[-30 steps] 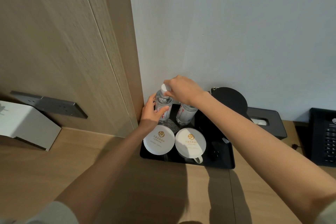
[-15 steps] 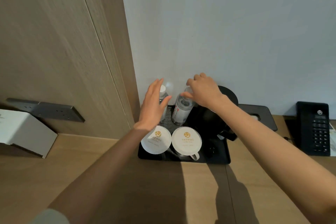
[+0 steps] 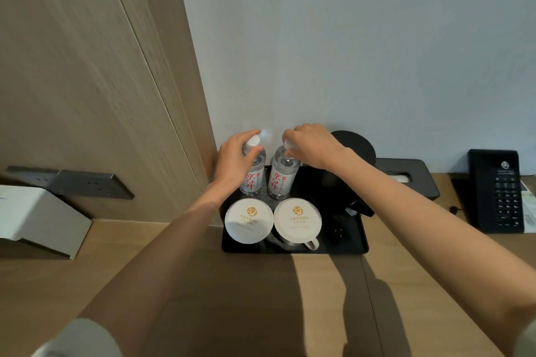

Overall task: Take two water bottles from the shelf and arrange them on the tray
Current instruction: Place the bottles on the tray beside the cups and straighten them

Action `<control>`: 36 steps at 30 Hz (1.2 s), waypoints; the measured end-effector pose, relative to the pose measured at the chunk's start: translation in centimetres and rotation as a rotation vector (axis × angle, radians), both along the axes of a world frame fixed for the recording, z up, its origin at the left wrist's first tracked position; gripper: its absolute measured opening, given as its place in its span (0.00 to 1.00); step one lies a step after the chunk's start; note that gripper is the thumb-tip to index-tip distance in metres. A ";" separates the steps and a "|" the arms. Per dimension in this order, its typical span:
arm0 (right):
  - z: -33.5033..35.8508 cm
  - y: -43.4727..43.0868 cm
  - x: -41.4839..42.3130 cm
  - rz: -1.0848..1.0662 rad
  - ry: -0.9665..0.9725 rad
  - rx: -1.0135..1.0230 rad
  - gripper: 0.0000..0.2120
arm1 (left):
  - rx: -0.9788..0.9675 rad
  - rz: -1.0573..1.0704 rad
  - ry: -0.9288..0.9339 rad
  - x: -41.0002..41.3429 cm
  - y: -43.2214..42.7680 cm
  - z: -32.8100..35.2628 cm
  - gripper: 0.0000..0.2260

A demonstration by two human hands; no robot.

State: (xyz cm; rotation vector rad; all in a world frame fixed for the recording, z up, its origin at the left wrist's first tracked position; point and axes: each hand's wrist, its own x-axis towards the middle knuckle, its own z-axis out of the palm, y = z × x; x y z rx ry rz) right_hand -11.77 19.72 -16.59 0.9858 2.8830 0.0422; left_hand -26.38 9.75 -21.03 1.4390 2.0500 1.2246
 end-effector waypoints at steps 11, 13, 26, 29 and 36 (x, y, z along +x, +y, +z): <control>-0.3 -0.6 0.3 -0.197 0.110 -0.193 0.18 | -0.060 0.017 -0.047 -0.5 0.3 -0.1 0.17; -0.3 -0.5 0.3 -0.187 0.107 -0.223 0.17 | -0.060 0.005 -0.034 -0.5 0.3 0.0 0.15; 0.0 -0.1 0.2 -0.149 0.048 -0.241 0.15 | -0.112 -0.014 0.040 -0.3 0.3 0.5 0.23; 0.0 0.0 0.1 -0.162 0.048 -0.255 0.15 | -0.121 -0.023 0.050 -0.4 0.3 0.7 0.24; 0.0 -0.1 -0.1 -0.234 0.114 -0.311 0.21 | -0.150 -0.017 0.074 -0.3 0.6 0.6 0.21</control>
